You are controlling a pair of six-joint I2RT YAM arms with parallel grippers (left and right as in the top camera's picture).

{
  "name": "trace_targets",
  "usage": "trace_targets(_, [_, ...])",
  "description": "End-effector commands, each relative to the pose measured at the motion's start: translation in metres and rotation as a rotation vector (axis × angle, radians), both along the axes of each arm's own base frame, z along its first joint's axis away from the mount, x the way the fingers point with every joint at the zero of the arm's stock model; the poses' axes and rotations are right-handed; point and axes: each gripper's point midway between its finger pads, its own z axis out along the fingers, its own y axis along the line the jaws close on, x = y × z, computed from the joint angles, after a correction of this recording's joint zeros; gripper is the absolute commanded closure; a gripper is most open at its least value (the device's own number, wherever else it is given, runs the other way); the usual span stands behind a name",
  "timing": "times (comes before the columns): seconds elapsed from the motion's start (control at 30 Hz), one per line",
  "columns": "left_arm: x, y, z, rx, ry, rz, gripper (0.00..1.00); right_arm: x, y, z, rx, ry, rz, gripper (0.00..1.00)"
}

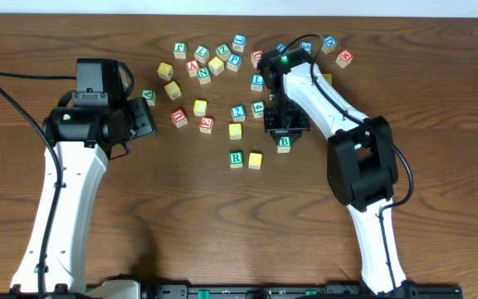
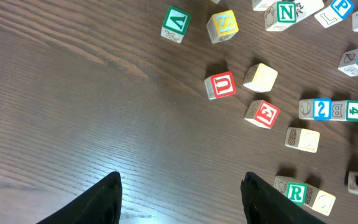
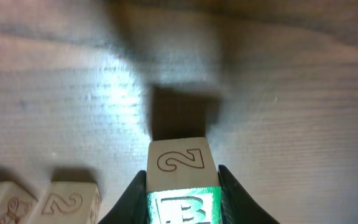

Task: Spell out ROBOT
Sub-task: 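Carry the B block with the right gripper and place it right of O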

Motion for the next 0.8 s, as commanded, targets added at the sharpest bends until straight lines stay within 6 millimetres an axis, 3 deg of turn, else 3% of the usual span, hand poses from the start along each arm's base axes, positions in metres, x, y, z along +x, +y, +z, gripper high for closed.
trace_targets(0.0, [0.003, 0.001, 0.004, -0.003, -0.007, 0.011, 0.39, -0.01, 0.007, 0.025, 0.038, 0.012, 0.039, 0.77])
trace_targets(0.23, [0.003, 0.001, 0.004, -0.003, -0.007, 0.011, 0.39, -0.025, 0.021, 0.021, 0.026, 0.035, 0.085, 0.75])
trace_targets(0.5, [0.004, 0.001, 0.004, -0.003, -0.01, 0.011, 0.39, -0.023, 0.046, 0.017, 0.038, -0.027, 0.068, 0.76])
trace_targets(0.77, [0.004, 0.001, 0.004, -0.003, -0.01, 0.011, 0.39, -0.02, 0.057, 0.016, 0.019, -0.07, 0.046, 0.76])
